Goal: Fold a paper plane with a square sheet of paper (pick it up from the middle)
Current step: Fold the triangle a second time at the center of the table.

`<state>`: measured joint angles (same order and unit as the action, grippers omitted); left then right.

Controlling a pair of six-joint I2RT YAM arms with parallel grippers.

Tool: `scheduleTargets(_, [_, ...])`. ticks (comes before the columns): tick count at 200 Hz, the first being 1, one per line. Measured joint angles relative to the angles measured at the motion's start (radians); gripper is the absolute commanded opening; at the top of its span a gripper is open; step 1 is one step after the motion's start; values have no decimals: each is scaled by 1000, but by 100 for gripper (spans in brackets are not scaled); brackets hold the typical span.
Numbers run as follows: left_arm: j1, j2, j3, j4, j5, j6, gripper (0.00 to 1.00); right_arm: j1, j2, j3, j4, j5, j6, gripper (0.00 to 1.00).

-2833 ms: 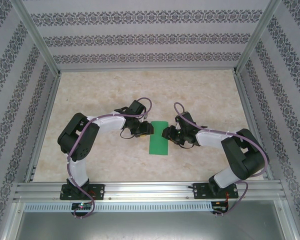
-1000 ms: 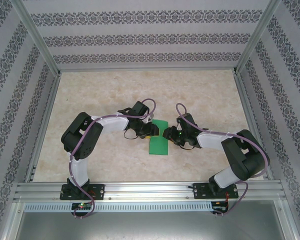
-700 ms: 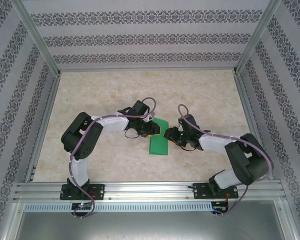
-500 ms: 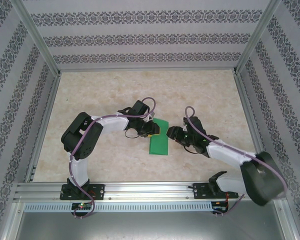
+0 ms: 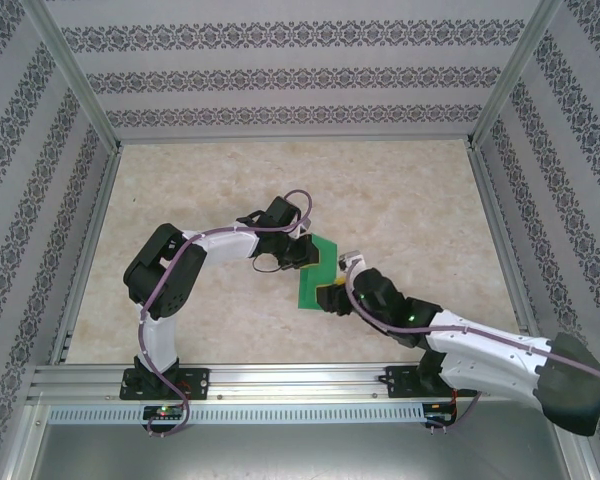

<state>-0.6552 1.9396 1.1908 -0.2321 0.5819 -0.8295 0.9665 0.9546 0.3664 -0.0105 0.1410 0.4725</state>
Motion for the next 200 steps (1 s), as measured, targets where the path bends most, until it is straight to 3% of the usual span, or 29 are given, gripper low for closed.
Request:
scheduleTargets(50, [0, 0, 10, 0, -4, 0, 10, 207, 231, 118, -31, 211, -215, 68])
scheduleTargets(91, [0, 0, 13, -2, -5, 1, 10, 278, 383, 213, -45, 358, -301, 69])
scheduleTargets(133, [0, 0, 13, -6, -7, 1, 11, 282, 517, 314, -166, 455, -286, 59])
scheduleTargets(200, [0, 0, 15, -20, -8, 2, 10, 284, 539, 345, -203, 492, -229, 40])
